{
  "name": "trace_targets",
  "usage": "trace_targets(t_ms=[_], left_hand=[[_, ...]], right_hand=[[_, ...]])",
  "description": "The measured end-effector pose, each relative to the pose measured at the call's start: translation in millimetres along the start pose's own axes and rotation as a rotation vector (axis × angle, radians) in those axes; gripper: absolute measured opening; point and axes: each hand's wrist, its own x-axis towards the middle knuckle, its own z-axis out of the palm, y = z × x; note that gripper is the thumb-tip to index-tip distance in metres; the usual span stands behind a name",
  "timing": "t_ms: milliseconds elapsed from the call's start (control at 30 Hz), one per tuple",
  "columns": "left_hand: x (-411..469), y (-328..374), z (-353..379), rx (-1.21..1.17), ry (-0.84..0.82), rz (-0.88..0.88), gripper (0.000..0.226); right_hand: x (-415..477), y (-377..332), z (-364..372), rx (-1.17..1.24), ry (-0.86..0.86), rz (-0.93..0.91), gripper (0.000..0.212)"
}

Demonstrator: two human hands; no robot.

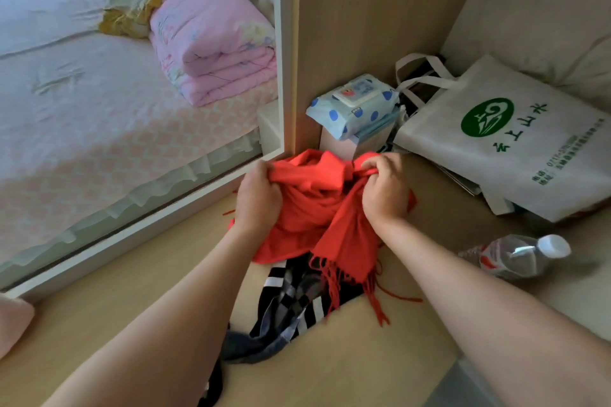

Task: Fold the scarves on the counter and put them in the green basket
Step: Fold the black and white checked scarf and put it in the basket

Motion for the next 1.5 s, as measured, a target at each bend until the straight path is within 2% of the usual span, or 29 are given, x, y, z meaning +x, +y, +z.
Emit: trace_targets(t_ms=[67,100,167,233,300,333,367,400,467,500,567,633,667,733,800,867,933,1000,1067,1133,1200,1267,1333,1433,1500], left_hand=[[13.7,12.1,0.3,-0.203,0.040,-0.067,0.035],[17.1,13.5,3.4,-0.214,0.000,-0.078,0.035],[18.3,4.6,12.1,-0.094,-0.173,-0.046,0.039],[12.4,-12.2,18.4,0.142,-0.314,-0.015,0.051],[2.6,-30.9,20.9,0.357,-0.377,0.012,0.068],[-2.7,-38.9,21.9,0.384,-0.426,0.008,0.078],[-7.9,-46.6,23.3,0.361,-0.504,-0.007,0.088],[-12.1,-53.1,25.1,0.307,-0.589,-0.016,0.097],[-17.7,-61.7,31.3,0.196,-0.676,-0.002,0.105],[-19.5,-63.1,35.0,0.168,-0.669,0.009,0.105],[-19.4,-59.0,42.4,0.146,-0.617,0.037,0.105],[-16.2,-51.8,48.3,0.122,-0.635,0.044,0.104],[-14.8,-47.8,48.7,0.114,-0.671,0.032,0.102],[-12.6,-44.8,46.5,0.150,-0.684,0.032,0.094],[-17.5,-44.1,39.7,0.219,-0.564,0.026,0.079],[-29.2,-46.7,30.0,0.235,-0.393,0.016,0.057],[-45.9,-53.6,18.7,0.242,-0.314,0.026,0.036],[-64.1,-60.1,6.2,0.303,-0.429,0.040,0.025],[-82.9,-67.1,-6.1,0.373,-0.605,0.009,0.020],[-100.3,-76.6,-20.9,0.424,-0.652,-0.009,0.015],[-116.3,-89.7,-39.2,0.458,-0.619,-0.015,0.019],[-132.0,-102.4,-61.7,0.499,-0.560,0.003,0.031],[-147.1,-112.7,-85.6,0.575,-0.501,0.038,0.037],[-170.1,-126.2,-117.9,0.629,-0.524,0.053,0.040],[-184.7,-133.6,-134.8,0.622,-0.559,0.058,0.042]], right_hand=[[6.6,-5.4,8.5,0.013,-0.066,-0.097,0.028],[4.7,-4.4,12.7,-0.037,-0.174,-0.136,0.032],[-7.3,1.0,17.9,-0.296,-0.493,-0.193,0.057],[-24.5,6.0,18.6,-0.548,-0.804,-0.196,0.088],[-41.2,11.9,18.3,-0.618,-1.018,-0.199,0.115],[-47.3,14.2,18.4,-0.626,-1.086,-0.205,0.120],[-50.7,15.9,18.7,-0.626,-1.112,-0.202,0.116],[-50.5,17.4,18.9,-0.609,-1.078,-0.198,0.102],[-43.5,20.7,21.8,-0.540,-0.898,-0.212,0.059],[-37.7,20.8,22.9,-0.500,-0.812,-0.228,0.045],[-24.6,18.8,25.1,-0.418,-0.668,-0.274,0.031],[-13.3,19.1,27.5,-0.379,-0.552,-0.325,0.024],[-10.5,19.9,28.8,-0.389,-0.540,-0.349,0.023],[-10.9,25.5,32.0,-0.440,-0.663,-0.338,0.028],[-17.8,33.2,31.3,-0.521,-0.880,-0.284,0.041],[-26.7,35.9,28.7,-0.637,-0.954,-0.269,0.057],[-37.2,28.4,23.9,-0.698,-0.863,-0.252,0.065],[-52.9,13.8,18.4,-0.701,-0.715,-0.250,0.069],[-76.4,-3.7,13.1,-0.643,-0.646,-0.371,0.070],[-104.1,-23.2,10.6,-0.478,-0.726,-0.550,0.065],[-131.3,-46.0,10.3,-0.284,-0.957,-0.612,0.057],[-154.2,-67.6,11.1,-0.272,-1.212,-0.585,0.061],[-171.9,-83.4,15.4,-0.373,-1.364,-0.552,0.063],[-189.1,-97.4,20.6,-0.421,-1.416,-0.549,0.038],[-196.8,-102.7,18.4,-0.418,-1.396,-0.430,0.027]])
